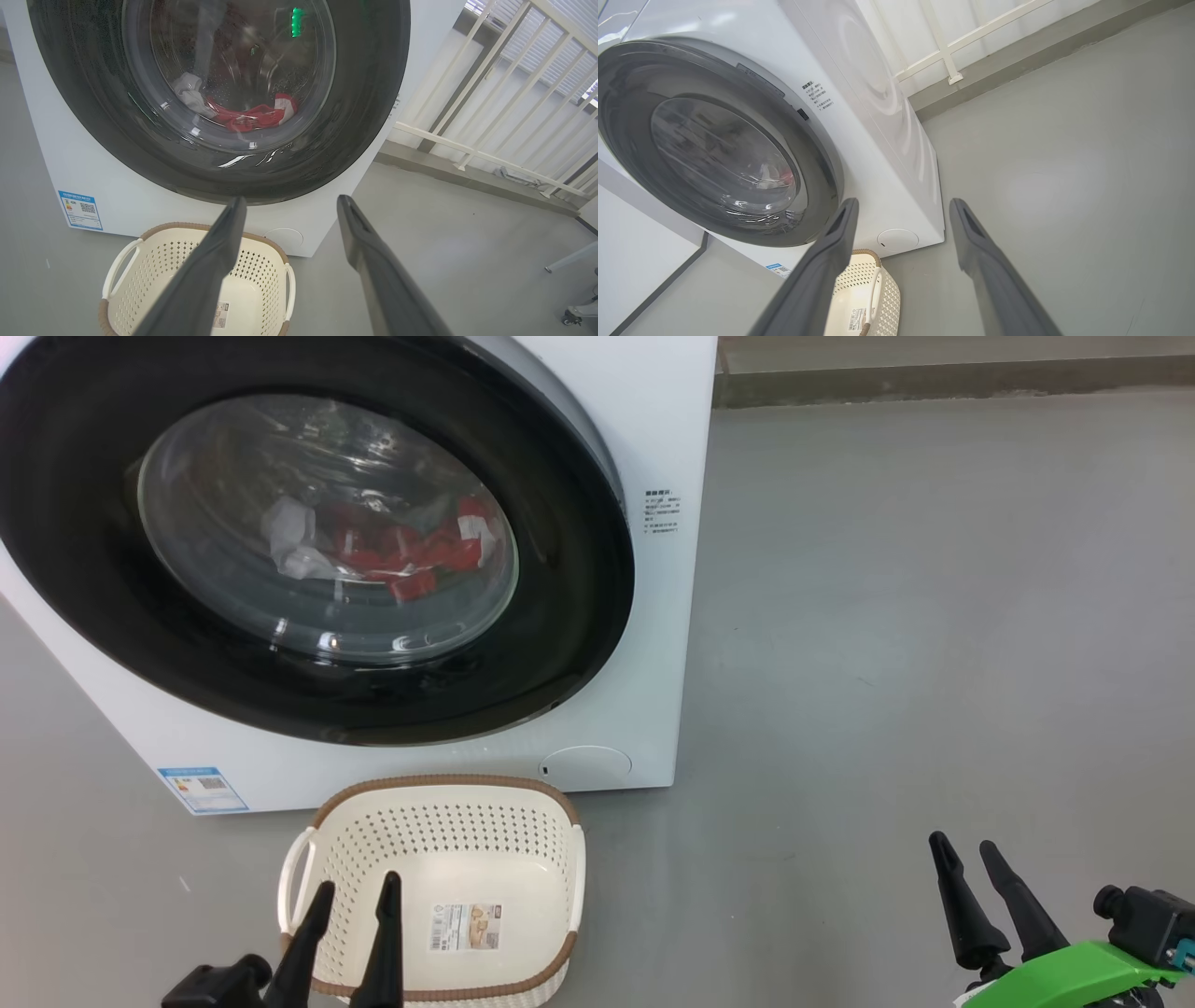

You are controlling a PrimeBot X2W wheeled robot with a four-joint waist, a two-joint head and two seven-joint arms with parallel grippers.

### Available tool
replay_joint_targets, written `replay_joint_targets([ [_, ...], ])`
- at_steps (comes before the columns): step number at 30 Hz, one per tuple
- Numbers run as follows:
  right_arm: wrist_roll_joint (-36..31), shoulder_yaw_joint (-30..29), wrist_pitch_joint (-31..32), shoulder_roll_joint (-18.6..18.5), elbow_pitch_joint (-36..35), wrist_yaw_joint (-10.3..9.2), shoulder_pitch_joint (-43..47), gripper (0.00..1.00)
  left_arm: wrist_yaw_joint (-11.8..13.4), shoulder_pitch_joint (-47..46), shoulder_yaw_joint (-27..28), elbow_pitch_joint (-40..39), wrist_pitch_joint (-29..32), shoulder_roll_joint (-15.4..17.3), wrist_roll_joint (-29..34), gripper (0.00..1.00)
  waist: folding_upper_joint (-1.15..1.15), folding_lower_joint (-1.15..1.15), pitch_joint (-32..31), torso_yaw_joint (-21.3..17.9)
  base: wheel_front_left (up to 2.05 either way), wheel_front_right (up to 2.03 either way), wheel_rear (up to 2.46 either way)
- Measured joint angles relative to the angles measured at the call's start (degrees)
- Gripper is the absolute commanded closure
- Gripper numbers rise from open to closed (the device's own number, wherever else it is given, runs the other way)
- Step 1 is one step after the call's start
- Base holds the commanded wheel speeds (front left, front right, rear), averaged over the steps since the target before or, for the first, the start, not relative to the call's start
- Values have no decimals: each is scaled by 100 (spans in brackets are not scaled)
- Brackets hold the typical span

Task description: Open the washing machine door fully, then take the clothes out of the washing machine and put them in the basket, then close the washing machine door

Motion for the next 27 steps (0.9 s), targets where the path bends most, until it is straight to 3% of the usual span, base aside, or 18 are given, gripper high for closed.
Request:
replay_joint_targets([
  [27, -1281, -78, -433, -110, -189, 2, 221, 0, 100, 113, -97, -179, -448, 8, 1674, 0, 0, 0, 11, -18, 0, 0, 0],
])
